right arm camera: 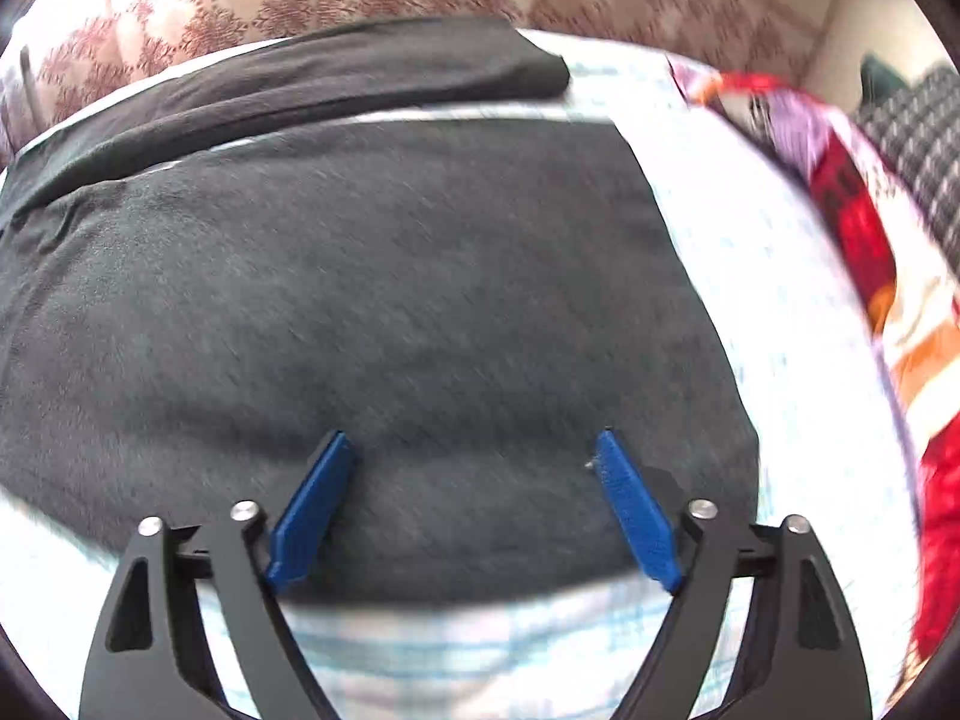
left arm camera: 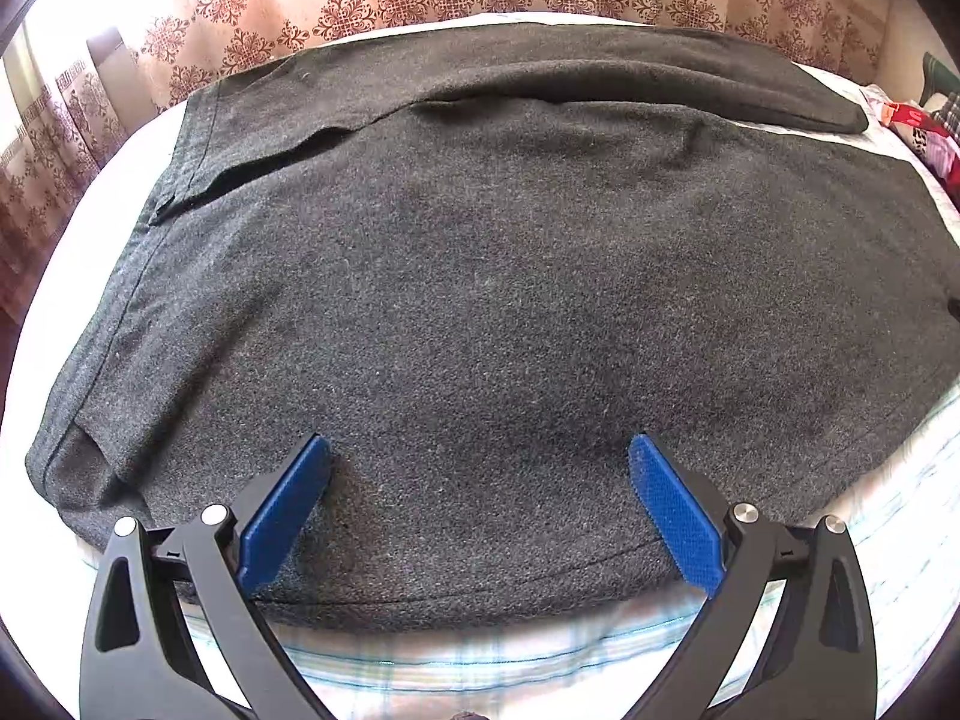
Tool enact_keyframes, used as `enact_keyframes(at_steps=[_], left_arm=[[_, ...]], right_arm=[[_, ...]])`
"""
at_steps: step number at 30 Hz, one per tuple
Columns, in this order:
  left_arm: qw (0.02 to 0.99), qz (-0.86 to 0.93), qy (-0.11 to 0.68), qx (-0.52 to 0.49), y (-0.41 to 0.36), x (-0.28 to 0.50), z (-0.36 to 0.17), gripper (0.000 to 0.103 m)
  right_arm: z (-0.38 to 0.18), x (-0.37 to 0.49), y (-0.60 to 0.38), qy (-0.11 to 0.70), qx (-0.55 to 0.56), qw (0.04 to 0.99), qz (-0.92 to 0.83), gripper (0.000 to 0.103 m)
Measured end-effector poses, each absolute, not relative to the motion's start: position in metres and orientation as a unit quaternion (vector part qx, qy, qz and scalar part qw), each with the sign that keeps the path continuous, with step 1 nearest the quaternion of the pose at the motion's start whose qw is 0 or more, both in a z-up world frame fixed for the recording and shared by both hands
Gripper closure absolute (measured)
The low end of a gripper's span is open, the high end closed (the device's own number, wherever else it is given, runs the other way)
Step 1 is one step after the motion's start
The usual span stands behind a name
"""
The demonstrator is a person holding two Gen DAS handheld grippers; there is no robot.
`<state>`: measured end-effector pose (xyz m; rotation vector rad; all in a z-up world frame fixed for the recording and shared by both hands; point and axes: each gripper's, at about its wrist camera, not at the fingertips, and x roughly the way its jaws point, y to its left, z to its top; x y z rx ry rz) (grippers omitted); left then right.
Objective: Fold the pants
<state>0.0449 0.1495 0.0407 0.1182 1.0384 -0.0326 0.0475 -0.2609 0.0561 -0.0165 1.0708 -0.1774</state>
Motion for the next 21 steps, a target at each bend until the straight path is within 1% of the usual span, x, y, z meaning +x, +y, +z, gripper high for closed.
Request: enact_keyframes(at_steps=[6, 10, 15, 21], left_arm=[[0.856, -0.028, 0.516, 0.026, 0.156, 0.054, 0.047, 0.002], [0.864, -0.029, 0.503, 0.000, 0.172, 0.085, 0.067, 0.002], [0.874, -0.005, 0.485, -0.035, 0.205, 0.149, 0.082, 0.002], [0.880, 0.026, 0.474, -0.016, 0.244, 0.234, 0.093, 0.002]], right_arm=[[0.059, 0.055, -0.261, 0.526, -0.014, 0.847, -0.074, 0.020], [0.087, 0.083, -0.263, 0.492, -0.012, 0.868, -0.062, 0.020], [0.111, 0.167, -0.285, 0.455, 0.031, 0.888, -0.061, 0.020], [0.119, 0.292, -0.320, 0.432, 0.087, 0.895, -0.069, 0.020]])
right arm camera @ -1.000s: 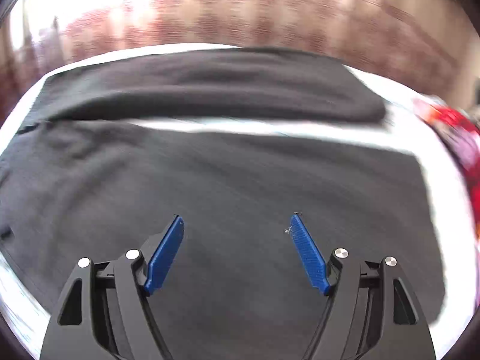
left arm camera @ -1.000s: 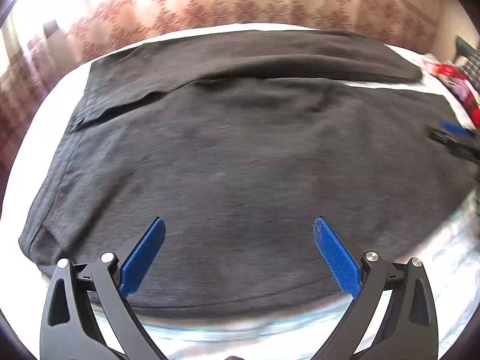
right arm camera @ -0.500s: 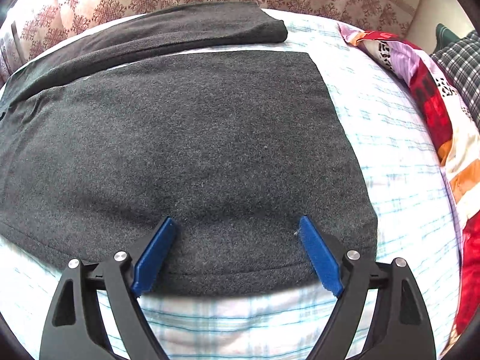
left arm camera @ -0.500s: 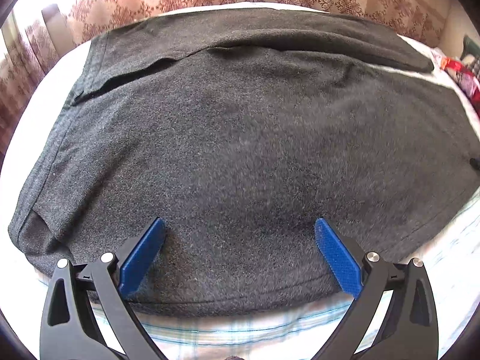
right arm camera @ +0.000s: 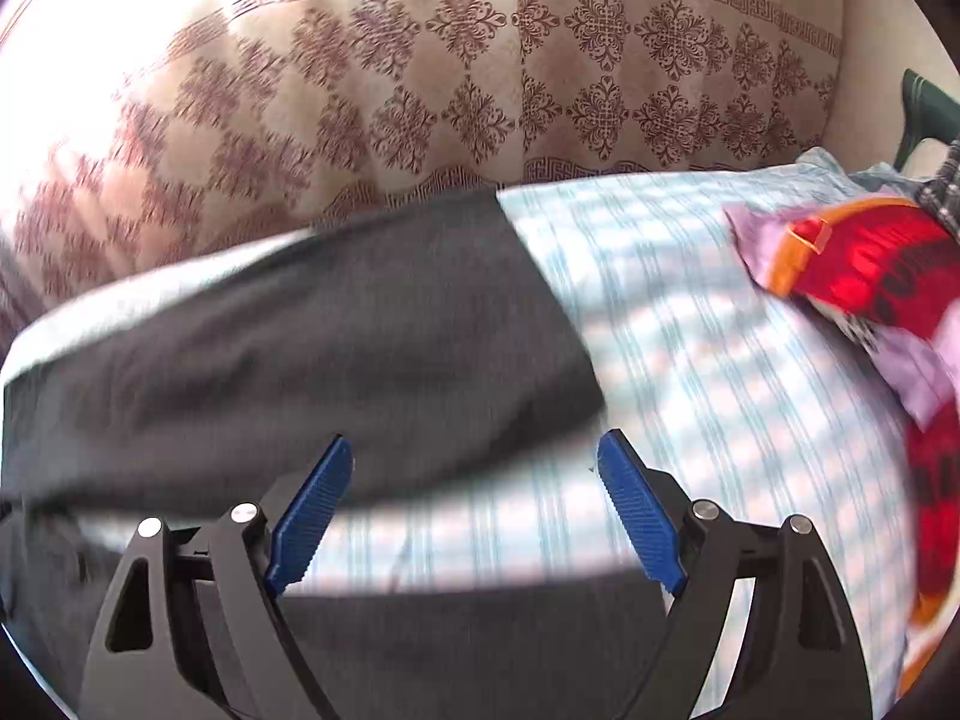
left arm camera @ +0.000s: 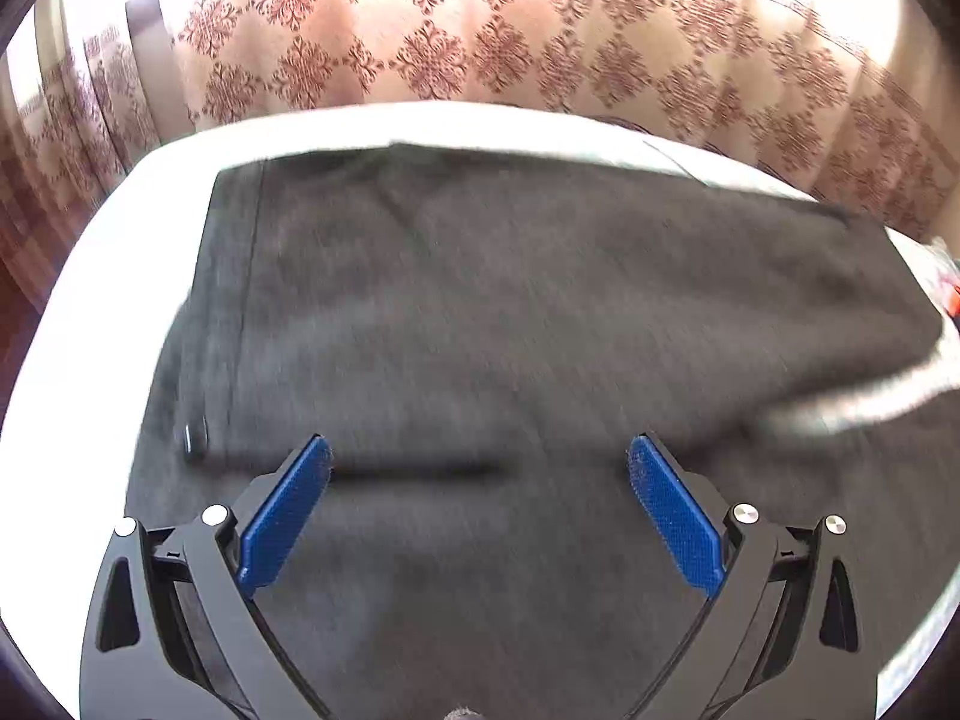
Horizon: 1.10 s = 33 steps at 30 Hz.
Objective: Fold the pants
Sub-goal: 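Lower both tools onto the trouser waist edge and close their fingers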
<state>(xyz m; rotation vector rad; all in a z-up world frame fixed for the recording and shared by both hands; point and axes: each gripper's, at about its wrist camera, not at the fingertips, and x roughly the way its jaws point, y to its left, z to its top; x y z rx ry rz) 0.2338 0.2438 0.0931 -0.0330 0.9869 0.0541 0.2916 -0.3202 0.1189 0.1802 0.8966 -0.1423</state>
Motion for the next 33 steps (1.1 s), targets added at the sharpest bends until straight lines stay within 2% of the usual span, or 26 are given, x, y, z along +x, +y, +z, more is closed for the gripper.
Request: enact_keyframes(at_steps=[9, 17, 21, 23, 24, 26, 28, 30, 33], left_arm=[[0.875, 0.042, 0.477, -0.069, 0.297, 0.342, 0.103, 0.002], [0.871, 0.061, 0.477, -0.097, 0.309, 0.385, 0.092, 0.002], [0.867, 0.057, 0.488, -0.085, 0.301, 0.390, 0.078, 0.002], [0.865, 0.057, 0.492, -0.084, 0.300, 0.391, 0.072, 0.002], [0.863, 0.058, 0.493, -0.088, 0.300, 0.392, 0.070, 0.002], [0.862, 0.060, 0.494, -0.099, 0.302, 0.391, 0.067, 0.002], [0.860, 0.063, 0.496, -0.106, 0.305, 0.390, 0.064, 0.002], [0.859, 0.069, 0.496, -0.111, 0.309, 0.389, 0.064, 0.002], [0.856, 0.079, 0.495, -0.127, 0.319, 0.387, 0.066, 0.002]], right_arm=[[0.113, 0.436, -0.372, 0.428, 0.142, 0.888, -0.091, 0.019], [0.077, 0.498, -0.406, 0.444, 0.218, 0.866, -0.075, 0.019], [0.065, 0.514, -0.390, 0.451, 0.195, 0.871, -0.031, 0.018], [0.063, 0.515, -0.380, 0.453, 0.189, 0.871, -0.001, 0.027], [0.063, 0.516, -0.377, 0.454, 0.191, 0.870, 0.011, 0.040], [0.063, 0.513, -0.374, 0.455, 0.194, 0.869, 0.019, 0.049], [0.067, 0.508, -0.379, 0.449, 0.202, 0.870, 0.023, 0.078], [0.076, 0.497, -0.388, 0.429, 0.225, 0.874, 0.039, 0.094], [0.094, 0.476, -0.395, 0.401, 0.237, 0.882, 0.068, 0.097]])
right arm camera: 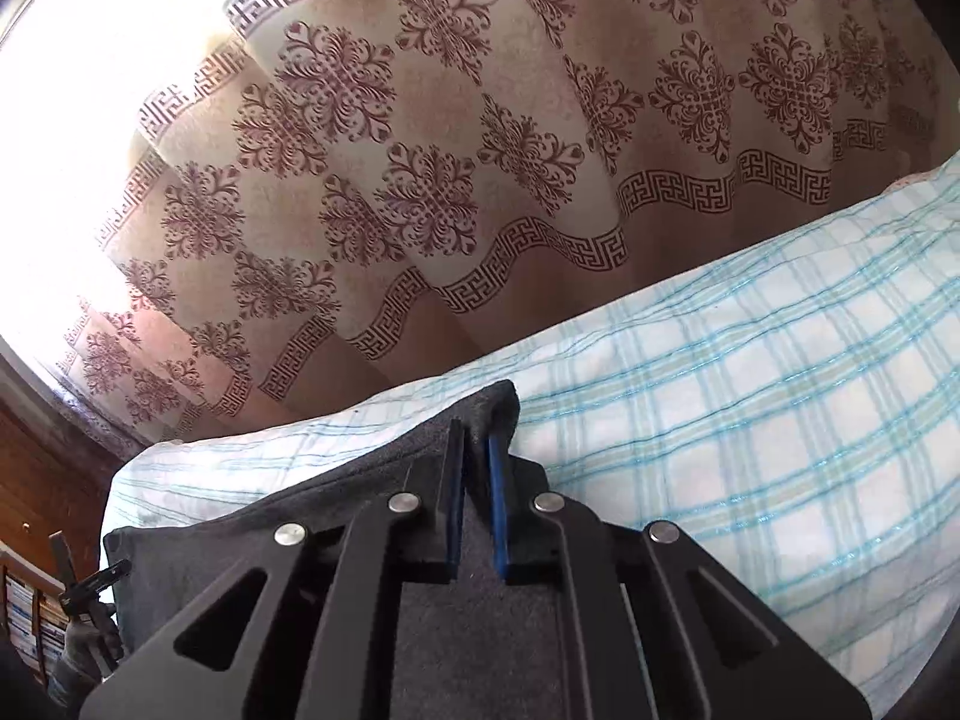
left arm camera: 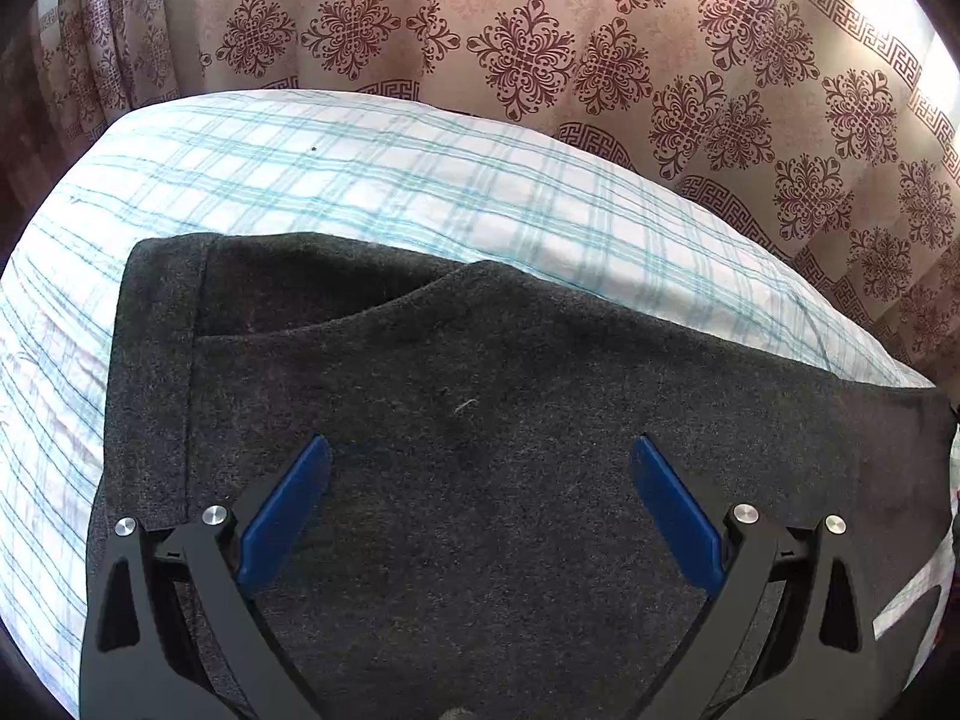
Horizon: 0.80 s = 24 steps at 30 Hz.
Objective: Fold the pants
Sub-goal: 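Lower both tools onto the trouser waist edge and close their fingers, then lift the gripped waist edge and fold it over toward the leg hems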
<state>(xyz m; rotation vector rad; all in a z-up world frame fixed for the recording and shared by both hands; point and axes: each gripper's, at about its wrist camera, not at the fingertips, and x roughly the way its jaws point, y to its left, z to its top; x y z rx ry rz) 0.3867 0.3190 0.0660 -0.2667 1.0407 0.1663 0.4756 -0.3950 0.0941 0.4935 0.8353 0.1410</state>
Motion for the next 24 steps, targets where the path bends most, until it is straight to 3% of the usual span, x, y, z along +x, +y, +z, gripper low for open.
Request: enact_keyframes(at_steps=[10, 24], left_arm=[[0.827, 0.093, 0.485, -0.270, 0.355, 0.388, 0.083, 0.002], [0.782, 0.089, 0.493, -0.372, 0.309, 0.395, 0.079, 0.002]], right_arm=[[0.140, 0.373, -0.397, 0.342, 0.231, 0.902, 0.128, 0.099], [0.077, 0.219, -0.405, 0.353, 0.256, 0.894, 0.099, 0.099]])
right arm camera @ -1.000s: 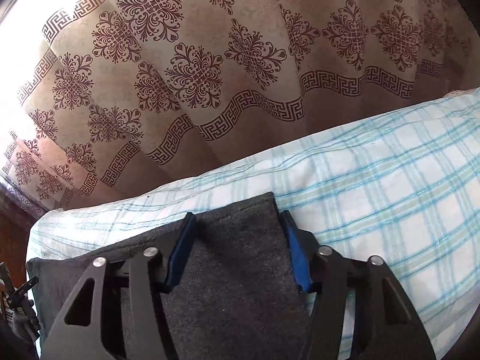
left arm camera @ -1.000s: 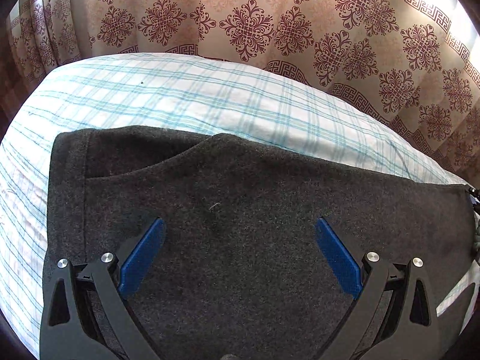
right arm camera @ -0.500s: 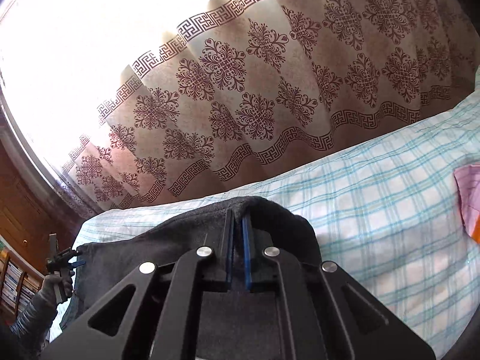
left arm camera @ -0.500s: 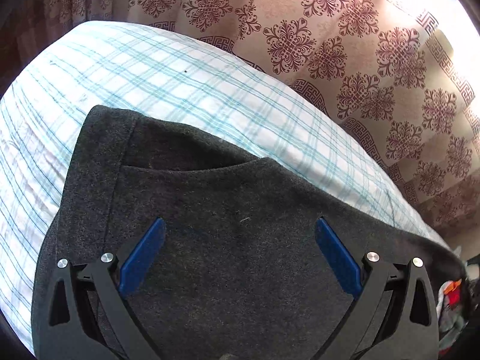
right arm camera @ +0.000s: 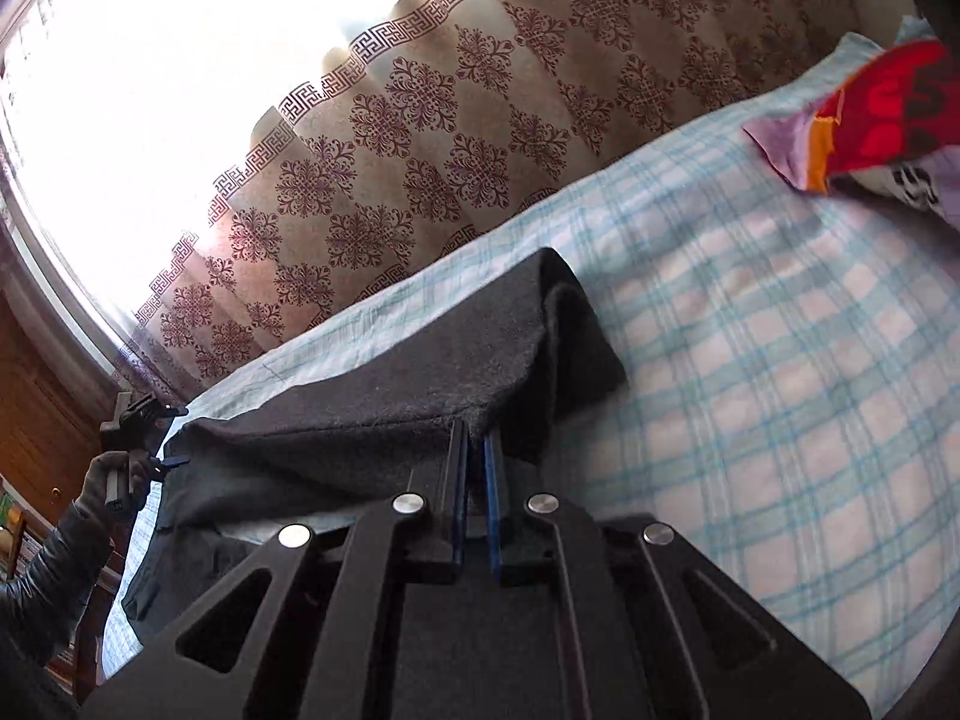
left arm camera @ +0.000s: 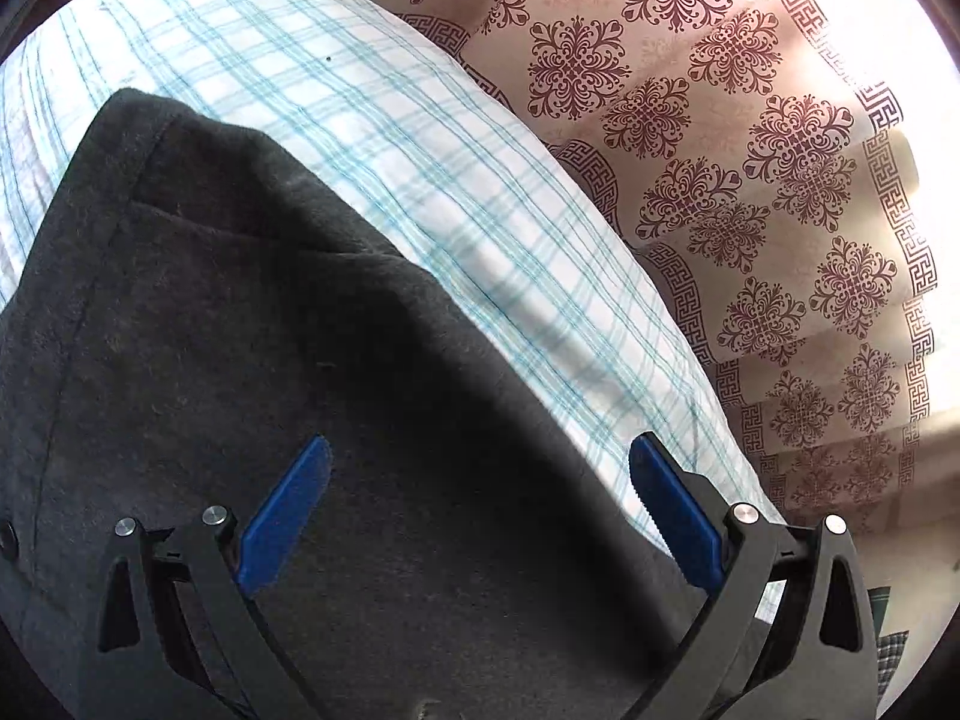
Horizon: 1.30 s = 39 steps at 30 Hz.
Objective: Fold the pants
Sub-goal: 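Lift the gripped waist edge and fold it over toward the leg hems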
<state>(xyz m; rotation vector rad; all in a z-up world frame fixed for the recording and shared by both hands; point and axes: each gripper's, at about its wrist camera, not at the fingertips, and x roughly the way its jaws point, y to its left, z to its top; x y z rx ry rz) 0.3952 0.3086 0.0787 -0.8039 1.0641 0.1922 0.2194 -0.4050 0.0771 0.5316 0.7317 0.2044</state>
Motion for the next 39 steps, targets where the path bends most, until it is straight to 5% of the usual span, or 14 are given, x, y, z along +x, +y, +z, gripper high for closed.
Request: enact_keyframes(at_steps=[9, 14, 16, 30, 39], left_arm=[[0.754, 0.127, 0.487, -0.422, 0.299, 0.387, 0.061, 0.006], [0.735, 0.152, 0.495, -0.438, 0.314, 0.381, 0.050, 0.055], [0.732, 0.130, 0.490, -0.456, 0.317, 0.375, 0.050, 0.093], [0.770, 0.071, 0.439, -0.458, 0.306, 0.256, 0.113, 0.095], [0.777, 0.061, 0.435, -0.450, 0.297, 0.131, 0.105, 0.095]], right_arm=[[0.077, 0.194, -0.405, 0.344, 0.262, 0.896, 0.101, 0.099], [0.086, 0.187, -0.404, 0.337, 0.257, 0.900, 0.098, 0.099], [0.088, 0.183, -0.402, 0.340, 0.252, 0.901, 0.094, 0.099], [0.129, 0.136, -0.406, 0.332, 0.221, 0.916, 0.054, 0.099], [0.120, 0.071, -0.417, 0.341, 0.238, 0.909, 0.034, 0.099]])
